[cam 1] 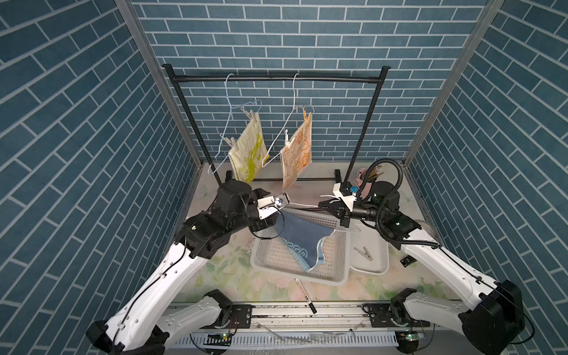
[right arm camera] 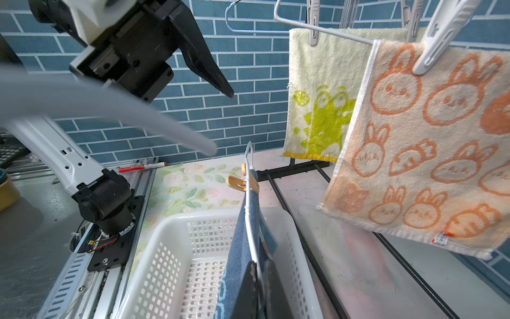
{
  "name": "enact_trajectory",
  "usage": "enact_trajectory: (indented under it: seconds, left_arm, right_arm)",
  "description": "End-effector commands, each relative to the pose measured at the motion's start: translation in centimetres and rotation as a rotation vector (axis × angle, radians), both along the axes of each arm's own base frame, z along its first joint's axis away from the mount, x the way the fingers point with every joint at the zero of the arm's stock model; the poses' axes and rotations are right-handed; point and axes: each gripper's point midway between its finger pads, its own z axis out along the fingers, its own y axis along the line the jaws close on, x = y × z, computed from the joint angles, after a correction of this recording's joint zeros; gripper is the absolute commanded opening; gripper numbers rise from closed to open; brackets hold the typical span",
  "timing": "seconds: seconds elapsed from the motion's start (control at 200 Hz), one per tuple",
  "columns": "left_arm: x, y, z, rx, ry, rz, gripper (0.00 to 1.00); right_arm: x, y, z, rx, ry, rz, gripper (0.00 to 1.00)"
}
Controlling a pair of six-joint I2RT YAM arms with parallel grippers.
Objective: Remove the clothespins securing towels to the hanger
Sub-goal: Remove the clothespin from the hanger.
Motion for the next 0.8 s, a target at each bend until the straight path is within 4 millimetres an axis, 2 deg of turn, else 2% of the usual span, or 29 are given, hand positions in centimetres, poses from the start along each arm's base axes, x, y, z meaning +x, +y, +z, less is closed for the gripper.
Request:
enact_trajectory:
  seconds: [0.0, 0.085, 0.215, 0.47, 0.795]
  left_arm:
    - [-0.4, 1.5, -1.0, -0.036, 0.053, 0.051, 0.73]
    - [0.2, 2.2, -2.2, -0.004, 0.075, 0.092, 0.74]
    - [1.7, 1.9, -3.5, 0.018, 0.095, 0.121, 0.74]
    - [4.4, 0.7, -3.3, -0.035, 0.049, 0.152, 0.77]
    - [6.0, -0.8, -4.4, -0.096, 0.063, 0.147, 0.77]
  right_arm:
    - [-0.4, 0.1, 1.6, 0.02, -0.074, 0.017, 0.0]
    - [-0.5, 0.1, 1.8, 0.029, -0.071, 0.023, 0.0]
    - [-0.6, 0.2, 1.6, 0.03, -0.056, 0.03, 0.0]
    - [-0.8, 0.1, 1.5, 0.045, -0.041, 0.027, 0.0]
    - [-0.9, 0.2, 1.4, 0.057, -0.033, 0.022, 0.0]
